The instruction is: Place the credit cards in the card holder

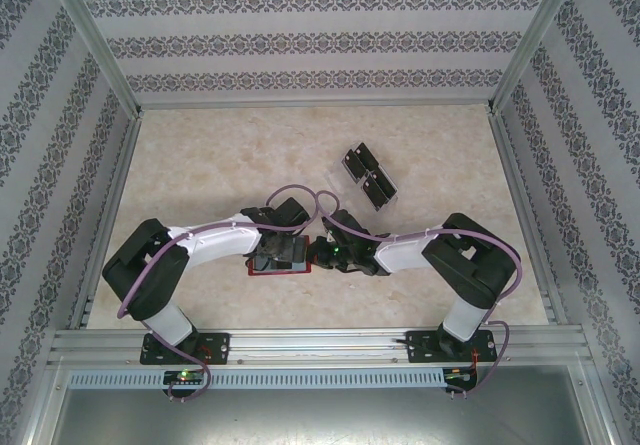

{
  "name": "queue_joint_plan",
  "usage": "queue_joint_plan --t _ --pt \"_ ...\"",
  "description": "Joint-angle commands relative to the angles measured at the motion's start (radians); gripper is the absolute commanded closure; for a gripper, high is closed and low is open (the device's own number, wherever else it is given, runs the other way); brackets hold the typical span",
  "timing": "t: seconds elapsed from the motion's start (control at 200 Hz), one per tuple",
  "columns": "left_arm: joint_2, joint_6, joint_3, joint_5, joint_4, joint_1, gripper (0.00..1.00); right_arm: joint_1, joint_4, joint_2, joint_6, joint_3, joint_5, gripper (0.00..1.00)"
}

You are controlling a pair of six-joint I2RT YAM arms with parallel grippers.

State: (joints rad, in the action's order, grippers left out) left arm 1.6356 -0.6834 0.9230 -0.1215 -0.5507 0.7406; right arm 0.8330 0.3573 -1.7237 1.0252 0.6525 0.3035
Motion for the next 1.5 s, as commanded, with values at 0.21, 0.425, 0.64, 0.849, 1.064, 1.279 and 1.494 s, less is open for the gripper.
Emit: queue_joint_plan --t 0.21,0.425,0.64,0.849,1.064,1.279,1.494 --pt "-0.032 -0.02 -0.023 -0.085 -0.056 0.007 0.0 -0.011 -0.063 -0.049 0.019 -0.02 -0.057 1.0" --pt "-0.061 -0.022 -0.048 -0.098 -0.063 -0.008 0.0 -0.019 -0.067 -0.063 0.03 -0.027 -0.06 1.0" --pt "-0.095 -0.017 -0.08 -0.105 -0.065 -0.037 0.0 -0.022 -0.072 -0.069 0.032 -0.025 -0.061 1.0" --pt "-0.117 -0.01 -0.104 -0.112 -0.063 -0.067 0.0 -0.024 -0.075 -0.078 0.036 -0.024 -0.06 1.0" --pt "-0.129 -0.008 -0.124 -0.119 -0.064 -0.087 0.0 -0.026 -0.08 -0.08 0.037 -0.021 -0.062 1.0" --pt "-0.138 -0.007 -0.128 -0.116 -0.062 -0.091 0.0 -0.025 -0.085 -0.083 0.039 -0.018 -0.062 1.0" --pt "-0.181 -0.005 -0.126 -0.093 -0.045 -0.092 0.0 -0.028 -0.093 -0.08 0.035 -0.014 -0.062 1.0"
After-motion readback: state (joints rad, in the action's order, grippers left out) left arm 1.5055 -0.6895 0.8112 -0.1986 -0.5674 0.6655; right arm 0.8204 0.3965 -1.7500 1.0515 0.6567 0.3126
